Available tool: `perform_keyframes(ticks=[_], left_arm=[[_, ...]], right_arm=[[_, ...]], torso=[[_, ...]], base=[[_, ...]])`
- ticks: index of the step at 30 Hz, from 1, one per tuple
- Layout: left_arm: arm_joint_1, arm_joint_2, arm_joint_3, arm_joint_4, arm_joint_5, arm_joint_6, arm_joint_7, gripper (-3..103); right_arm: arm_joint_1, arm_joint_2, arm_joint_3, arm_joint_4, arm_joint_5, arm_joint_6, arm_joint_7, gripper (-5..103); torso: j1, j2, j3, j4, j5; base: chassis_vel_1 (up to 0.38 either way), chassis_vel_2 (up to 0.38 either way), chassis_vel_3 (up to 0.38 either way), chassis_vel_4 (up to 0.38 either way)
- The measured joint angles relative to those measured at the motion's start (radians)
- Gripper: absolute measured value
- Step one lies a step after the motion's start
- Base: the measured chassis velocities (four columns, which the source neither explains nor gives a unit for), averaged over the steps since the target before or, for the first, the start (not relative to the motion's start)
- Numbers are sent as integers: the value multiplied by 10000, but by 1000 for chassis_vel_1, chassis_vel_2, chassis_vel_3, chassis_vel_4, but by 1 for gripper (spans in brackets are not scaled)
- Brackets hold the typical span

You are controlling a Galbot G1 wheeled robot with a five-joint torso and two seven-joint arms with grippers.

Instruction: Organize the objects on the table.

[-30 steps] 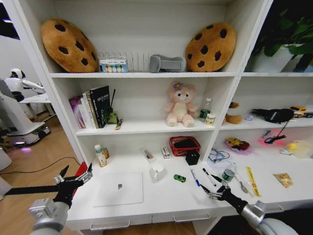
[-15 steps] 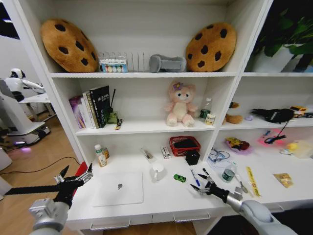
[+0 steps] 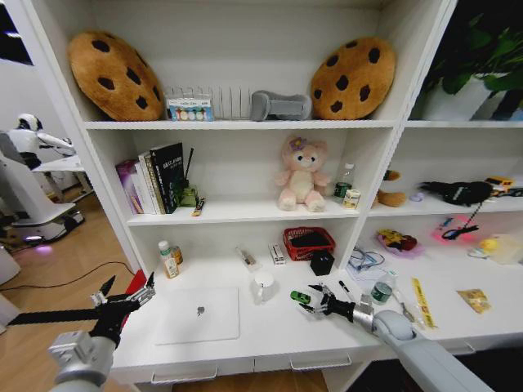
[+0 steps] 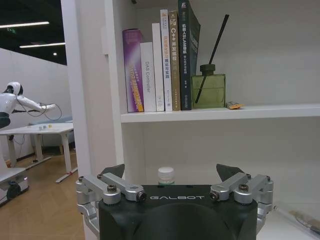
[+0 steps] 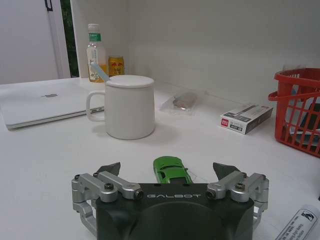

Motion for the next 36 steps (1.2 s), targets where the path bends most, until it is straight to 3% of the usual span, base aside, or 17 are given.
perform_keyframes(ticks=[20, 22, 29, 36], left_arm=[[0, 0, 0, 0, -1, -2, 0, 100], [-1, 0, 0, 1, -1, -2, 0, 100], [-1, 1, 0, 1, 0, -3, 0, 100], [-1, 0, 0, 1, -1, -2, 0, 100]], right_arm=[[467, 209, -394, -796, -395, 198, 84, 102], [622, 267, -531, -877, -395, 193, 99, 95], [918, 360, -822, -941, -401, 126, 127, 82], [948, 288, -786, -975, -383, 102, 77, 54]], torso=[[0, 0, -1, 0, 0], [0, 0, 0, 0, 0], [0, 0, 0, 1, 0], [-1, 0, 0, 0, 0]], base=[[0, 0, 0, 0], [0, 0, 0, 0], [0, 0, 0, 0], [0, 0, 0, 0]])
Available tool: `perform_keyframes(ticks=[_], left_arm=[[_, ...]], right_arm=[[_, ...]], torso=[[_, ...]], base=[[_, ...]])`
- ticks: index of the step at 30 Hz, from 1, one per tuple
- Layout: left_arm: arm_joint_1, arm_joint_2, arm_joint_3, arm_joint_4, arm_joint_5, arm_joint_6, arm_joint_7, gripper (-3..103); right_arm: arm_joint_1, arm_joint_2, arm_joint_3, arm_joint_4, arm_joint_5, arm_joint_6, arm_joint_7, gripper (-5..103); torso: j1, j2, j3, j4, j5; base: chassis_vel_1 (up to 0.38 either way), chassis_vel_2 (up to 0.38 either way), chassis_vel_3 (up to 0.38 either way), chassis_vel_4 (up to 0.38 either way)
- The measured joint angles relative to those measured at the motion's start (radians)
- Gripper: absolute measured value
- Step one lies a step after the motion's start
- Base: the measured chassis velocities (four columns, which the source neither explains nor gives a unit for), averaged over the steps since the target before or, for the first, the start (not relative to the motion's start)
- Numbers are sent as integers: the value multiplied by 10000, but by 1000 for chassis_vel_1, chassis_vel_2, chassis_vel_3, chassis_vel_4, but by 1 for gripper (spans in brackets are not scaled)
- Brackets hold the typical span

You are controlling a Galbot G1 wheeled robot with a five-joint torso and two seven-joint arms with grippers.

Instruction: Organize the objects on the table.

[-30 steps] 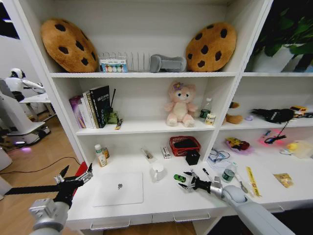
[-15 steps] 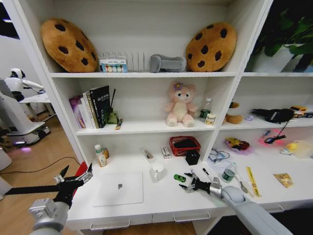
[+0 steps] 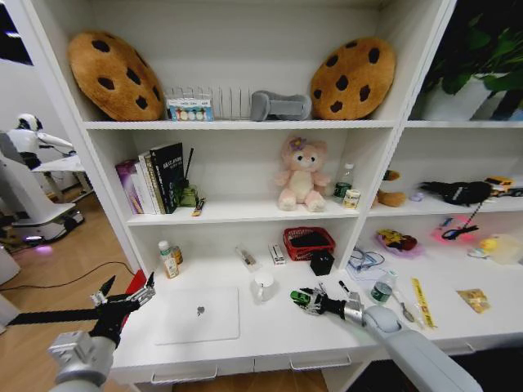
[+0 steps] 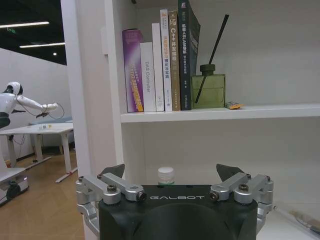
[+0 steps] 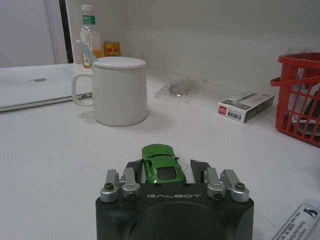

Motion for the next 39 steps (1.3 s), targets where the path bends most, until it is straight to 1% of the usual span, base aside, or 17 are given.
perform_keyframes(ticks=[3, 5, 12, 19, 20, 22, 23, 24, 25, 26, 27, 30, 32, 33, 36, 37, 39], left_arm=[[0, 0, 0, 0, 0, 0, 0, 100], [0, 0, 0, 0, 0, 0, 0, 100], [0, 0, 0, 1, 0, 0, 0, 100], [0, 0, 0, 0, 0, 0, -1, 100], [0, 0, 0, 1, 0, -1, 0, 100], [-1, 1, 1, 0, 0, -1, 0, 100], [-1, 1, 1, 2, 0, 0, -1, 100], [-1, 1, 1, 2, 0, 0, -1, 100], [-1, 1, 1, 1, 0, -1, 0, 100], [-1, 1, 1, 1, 0, -1, 0, 100], [0, 1, 1, 1, 0, -1, 0, 100], [0, 1, 1, 1, 0, -1, 0, 100], [-1, 1, 1, 2, 0, -1, 0, 100], [-1, 1, 1, 2, 0, -1, 0, 100], [-1, 2, 1, 1, 0, 0, 0, 100], [-1, 2, 1, 1, 0, 0, 0, 100], [0, 2, 1, 2, 0, 0, -2, 100]], right_arm=[[-70, 0, 101, 2, 14, 9, -17, 38], [-103, 5, 144, 19, 20, 14, -21, 36], [-254, -65, 384, 338, 142, 4, -1, 36], [-830, -641, 1374, 1779, 779, -204, 322, 36], [-1123, -1126, 1898, 2710, 1445, -462, 547, 36], [-1206, -1363, 2079, 3100, 1752, -538, 611, 36], [-1380, -1957, 2416, 3952, 2395, -664, 677, 36], [-1380, -1957, 2416, 3952, 2395, -664, 677, 36], [-1433, -2570, 2724, 4740, 2991, -745, 716, 36], [-1433, -2570, 2724, 4740, 2991, -745, 716, 36], [-1345, -3133, 2922, 5463, 3555, -822, 813, 36], [-964, -3570, 2928, 5987, 4054, -940, 987, 36], [84, -3848, 2455, 6336, 4664, -1332, 1304, 36], [84, -3848, 2455, 6336, 4664, -1332, 1304, 36], [3059, -3561, 322, 6057, 5409, -2173, 1748, 36], [3059, -3561, 322, 6057, 5409, -2173, 1748, 36], [4848, -3062, -1291, 5339, 5521, -2376, 1809, 36]], torso=[[0, 0, 0, 0, 0], [0, 0, 0, 0, 0], [0, 0, 0, 0, 1], [0, 0, 0, 1, 2], [0, 0, 0, -1, 4], [0, 0, -1, -1, -2], [0, 0, -1, -2, 2], [0, 0, -1, -2, 2], [0, 0, -1, -1, -3], [0, 0, -1, -1, -3], [0, 0, -1, -2, -3], [0, 1, -1, -1, -1], [0, 1, -2, -1, -2], [0, 1, -2, -1, -2], [0, 0, -1, 2, -2], [0, 0, -1, 2, -2], [0, 0, 1, 2, 0]], base=[[0, 0, 0, 0], [0, 0, 0, 0], [0, 0, 0, 0], [0, 0, 0, 0], [0, 0, 0, 0], [0, 0, 0, 0], [0, 0, 0, 0], [0, 0, 0, 0], [0, 0, 0, 0], [0, 0, 0, 0], [0, 0, 0, 0], [0, 0, 0, 0], [0, 0, 0, 0], [0, 0, 0, 0], [0, 0, 0, 0], [0, 0, 0, 0], [0, 0, 0, 0]])
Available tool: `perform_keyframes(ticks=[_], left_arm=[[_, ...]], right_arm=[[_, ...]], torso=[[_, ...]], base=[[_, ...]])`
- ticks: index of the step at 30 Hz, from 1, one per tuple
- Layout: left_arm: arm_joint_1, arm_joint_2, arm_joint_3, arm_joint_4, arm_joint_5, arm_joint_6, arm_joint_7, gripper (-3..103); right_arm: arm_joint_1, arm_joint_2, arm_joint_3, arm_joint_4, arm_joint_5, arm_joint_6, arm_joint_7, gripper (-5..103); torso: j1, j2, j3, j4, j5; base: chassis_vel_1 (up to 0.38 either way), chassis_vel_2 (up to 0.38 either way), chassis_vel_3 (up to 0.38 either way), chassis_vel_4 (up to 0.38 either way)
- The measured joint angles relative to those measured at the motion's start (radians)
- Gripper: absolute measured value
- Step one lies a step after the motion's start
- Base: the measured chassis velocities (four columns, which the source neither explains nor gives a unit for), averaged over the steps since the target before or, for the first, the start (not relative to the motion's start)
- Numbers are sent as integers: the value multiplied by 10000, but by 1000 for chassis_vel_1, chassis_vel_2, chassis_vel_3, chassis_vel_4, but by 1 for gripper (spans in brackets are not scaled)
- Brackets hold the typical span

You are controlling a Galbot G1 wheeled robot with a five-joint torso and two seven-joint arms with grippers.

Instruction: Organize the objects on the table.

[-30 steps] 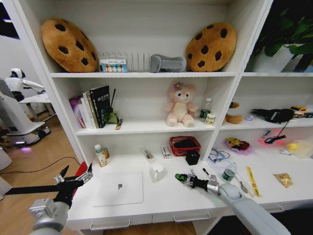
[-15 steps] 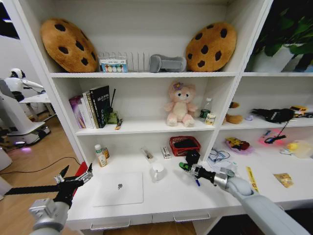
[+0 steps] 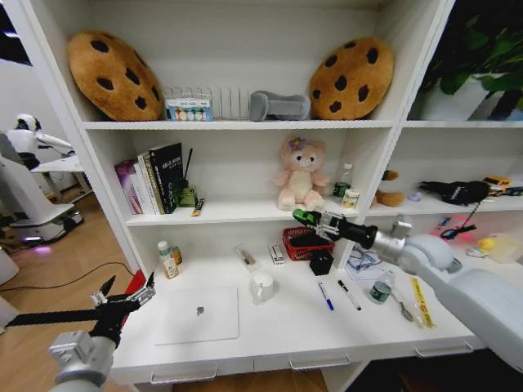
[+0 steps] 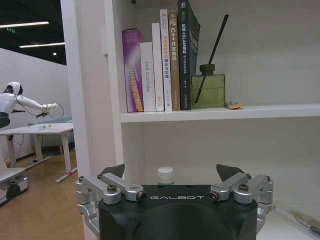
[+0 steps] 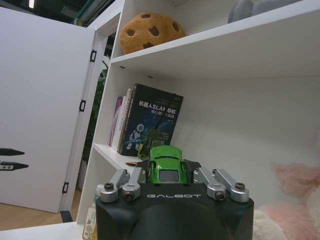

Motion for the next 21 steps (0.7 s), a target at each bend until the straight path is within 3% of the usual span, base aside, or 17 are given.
perform_keyframes(ticks=[6, 10, 11, 12, 14, 17, 21], left_arm=[[-1, 0, 1, 0, 0, 1, 9, 100], [0, 0, 1, 0, 0, 1, 4, 100], [0, 0, 0, 0, -1, 1, -1, 100], [-1, 0, 1, 0, -1, 2, 11, 100], [-2, 0, 0, 0, 0, 1, 12, 100], [-1, 0, 1, 1, 0, 3, 8, 100], [-1, 0, 0, 0, 0, 2, 8, 100]], right_arm=[[2238, 938, -1887, -1257, 2, -68, 6, 36], [2578, 1135, -2188, -1507, 1, -76, 4, 36], [2888, 1353, -2507, -1818, -9, -76, 11, 36], [3585, 2027, -3324, -2656, -82, -78, 48, 36], [3747, 2200, -3516, -2861, -109, -77, 46, 36], [4845, 3482, -4993, -4622, -136, -52, 186, 36], [5555, 4107, -5810, -5654, -95, -15, 195, 36]], torso=[[0, 0, 1, 3, -6], [1, -1, 1, 7, -2], [1, 0, 0, -5, -3], [0, -1, 1, -3, 0], [1, -1, 2, -1, -3], [1, -1, 2, 0, 1], [0, 0, 0, -1, -4]], base=[[0, 0, 0, 0], [0, 0, 0, 0], [0, 0, 0, 0], [0, 0, 0, 0], [0, 0, 0, 0], [0, 0, 0, 0], [0, 0, 0, 0]])
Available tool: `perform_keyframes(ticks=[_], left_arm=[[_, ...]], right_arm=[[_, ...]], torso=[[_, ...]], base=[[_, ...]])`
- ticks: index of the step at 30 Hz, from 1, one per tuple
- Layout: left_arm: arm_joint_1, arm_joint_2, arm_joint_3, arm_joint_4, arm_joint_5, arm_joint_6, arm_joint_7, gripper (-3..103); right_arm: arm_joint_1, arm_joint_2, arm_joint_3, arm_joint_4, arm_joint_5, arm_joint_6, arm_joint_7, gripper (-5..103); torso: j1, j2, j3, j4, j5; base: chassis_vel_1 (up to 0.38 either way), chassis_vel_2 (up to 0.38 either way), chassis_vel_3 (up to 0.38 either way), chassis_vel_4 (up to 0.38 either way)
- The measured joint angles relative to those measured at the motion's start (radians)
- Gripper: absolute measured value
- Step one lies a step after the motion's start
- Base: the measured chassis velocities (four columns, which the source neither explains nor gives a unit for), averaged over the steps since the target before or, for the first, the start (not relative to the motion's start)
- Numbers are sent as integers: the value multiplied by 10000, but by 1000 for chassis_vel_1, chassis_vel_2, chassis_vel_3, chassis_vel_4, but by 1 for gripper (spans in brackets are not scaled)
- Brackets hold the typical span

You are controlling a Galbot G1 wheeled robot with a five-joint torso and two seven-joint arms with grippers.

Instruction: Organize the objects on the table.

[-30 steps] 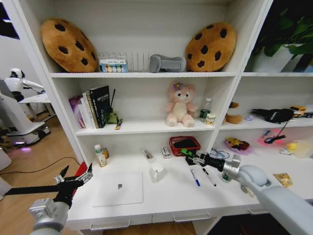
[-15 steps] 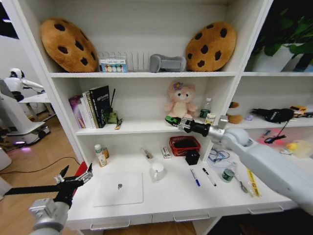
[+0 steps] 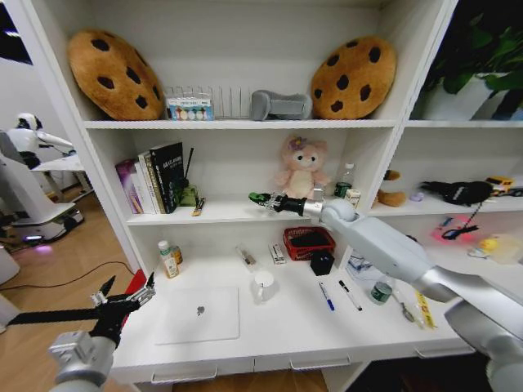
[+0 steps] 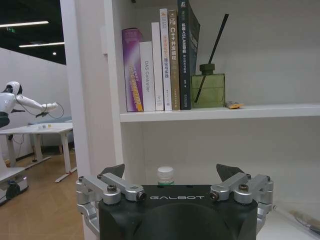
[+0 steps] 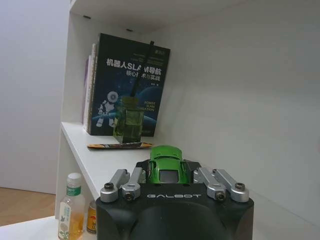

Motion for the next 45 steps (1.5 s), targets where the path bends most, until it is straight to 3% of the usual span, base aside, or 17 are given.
perform_keyframes(ticks=[5, 9, 43, 45], left_arm=[[0, 0, 0, -1, 0, 0, -2, 100], [0, 0, 0, -1, 0, 0, -3, 100], [1, 0, 0, -1, 0, -1, -7, 100], [0, -1, 0, -1, 0, -1, -7, 100]], right_arm=[[670, 784, -705, -1472, -78, 124, -147, 36], [802, 991, -894, -1656, -95, 157, -200, 36], [800, 1505, -1340, -1902, -458, 215, 91, 33], [789, 1372, -1339, -1797, -569, 306, 145, 42]], torso=[[0, 0, 0, 0, 2], [1, -1, 0, 1, 3], [0, 1, -1, 0, 4], [0, 1, 0, -1, 3]], base=[[0, 0, 0, 0], [0, 0, 0, 0], [0, 0, 0, 0], [0, 0, 0, 0]])
